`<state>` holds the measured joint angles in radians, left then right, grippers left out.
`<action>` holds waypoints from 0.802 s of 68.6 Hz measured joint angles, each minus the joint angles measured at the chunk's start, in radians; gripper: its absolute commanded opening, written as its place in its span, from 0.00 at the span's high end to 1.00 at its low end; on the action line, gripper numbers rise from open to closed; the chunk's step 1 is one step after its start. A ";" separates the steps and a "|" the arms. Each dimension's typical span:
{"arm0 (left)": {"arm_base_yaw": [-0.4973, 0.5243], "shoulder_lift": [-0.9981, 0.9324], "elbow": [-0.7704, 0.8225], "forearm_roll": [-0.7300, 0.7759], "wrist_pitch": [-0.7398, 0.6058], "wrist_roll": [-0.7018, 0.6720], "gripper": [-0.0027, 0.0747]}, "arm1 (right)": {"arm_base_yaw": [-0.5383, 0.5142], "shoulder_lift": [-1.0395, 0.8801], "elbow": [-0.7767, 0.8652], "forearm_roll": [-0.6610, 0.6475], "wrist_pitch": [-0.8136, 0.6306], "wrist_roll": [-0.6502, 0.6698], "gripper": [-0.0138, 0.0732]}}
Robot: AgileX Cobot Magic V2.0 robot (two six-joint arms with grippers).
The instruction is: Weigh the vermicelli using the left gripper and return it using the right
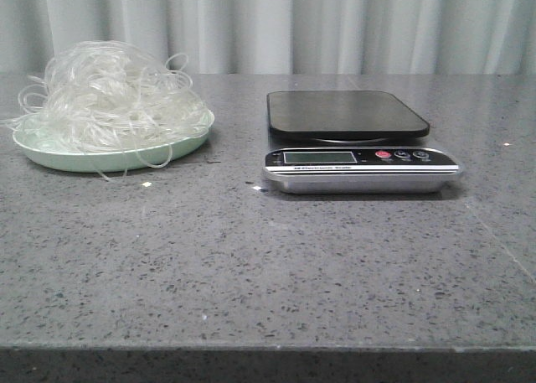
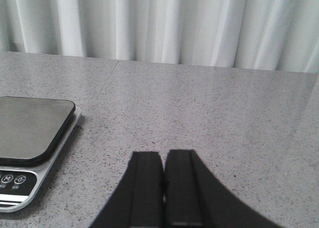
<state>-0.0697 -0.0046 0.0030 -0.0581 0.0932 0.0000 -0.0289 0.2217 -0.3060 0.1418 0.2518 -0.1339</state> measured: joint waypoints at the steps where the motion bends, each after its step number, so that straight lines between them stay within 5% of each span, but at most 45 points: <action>1: 0.000 0.000 0.000 0.000 0.000 0.000 0.79 | 0.000 0.000 0.002 0.000 0.000 0.000 0.67; 55: 0.000 0.000 0.000 0.000 -0.002 0.000 0.79 | 0.028 -0.231 0.334 0.007 -0.219 0.000 0.67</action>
<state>-0.0697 -0.0046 0.0030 -0.0581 0.0911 0.0000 -0.0010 -0.0094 0.0283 0.1488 0.0332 -0.1339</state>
